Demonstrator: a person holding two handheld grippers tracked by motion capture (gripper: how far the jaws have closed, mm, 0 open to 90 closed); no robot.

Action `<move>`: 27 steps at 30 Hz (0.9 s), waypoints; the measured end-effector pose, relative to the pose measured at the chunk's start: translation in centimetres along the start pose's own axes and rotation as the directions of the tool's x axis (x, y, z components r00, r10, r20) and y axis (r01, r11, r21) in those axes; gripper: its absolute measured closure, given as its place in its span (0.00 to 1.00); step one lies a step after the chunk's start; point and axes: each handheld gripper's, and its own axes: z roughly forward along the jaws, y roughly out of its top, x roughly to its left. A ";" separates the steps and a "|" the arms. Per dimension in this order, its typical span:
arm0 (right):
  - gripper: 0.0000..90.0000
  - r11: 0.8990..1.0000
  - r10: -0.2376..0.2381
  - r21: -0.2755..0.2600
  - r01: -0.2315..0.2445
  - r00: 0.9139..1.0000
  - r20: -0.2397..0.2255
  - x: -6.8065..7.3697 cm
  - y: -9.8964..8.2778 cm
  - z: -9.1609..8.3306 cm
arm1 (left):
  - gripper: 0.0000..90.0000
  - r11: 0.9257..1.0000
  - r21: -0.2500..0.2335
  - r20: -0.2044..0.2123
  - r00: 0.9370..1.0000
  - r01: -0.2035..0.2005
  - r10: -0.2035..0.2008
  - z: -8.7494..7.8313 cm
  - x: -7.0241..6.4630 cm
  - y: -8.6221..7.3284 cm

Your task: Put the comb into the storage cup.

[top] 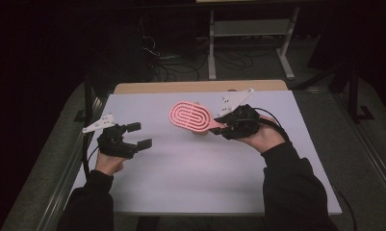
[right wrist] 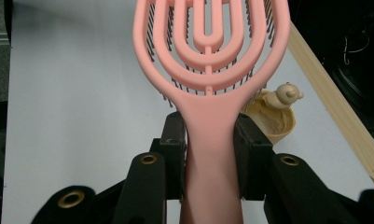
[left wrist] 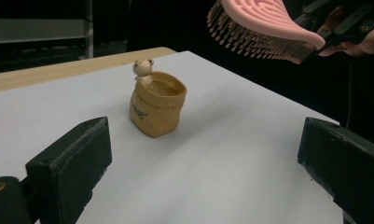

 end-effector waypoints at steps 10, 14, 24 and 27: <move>0.75 1.000 -0.003 -0.016 0.003 1.000 0.011 -0.1 0.4 0.0 | 0.03 1.000 -0.007 0.069 0.997 0.023 -0.022 1.6 -1.0 2.2; 0.75 1.000 -0.002 -0.016 0.002 1.000 0.009 -0.2 0.6 0.1 | 0.03 1.000 0.006 0.080 0.997 0.014 -0.015 2.2 -1.3 2.9; 0.75 0.999 -0.019 -0.030 0.020 1.000 0.007 0.0 1.7 0.2 | 0.03 0.999 0.024 0.132 0.990 0.041 -0.044 3.6 -1.3 3.8; 0.75 0.999 -0.021 -0.030 0.021 1.000 0.007 0.0 2.0 0.3 | 0.03 0.998 0.018 0.151 0.987 0.059 -0.061 3.9 -1.2 3.9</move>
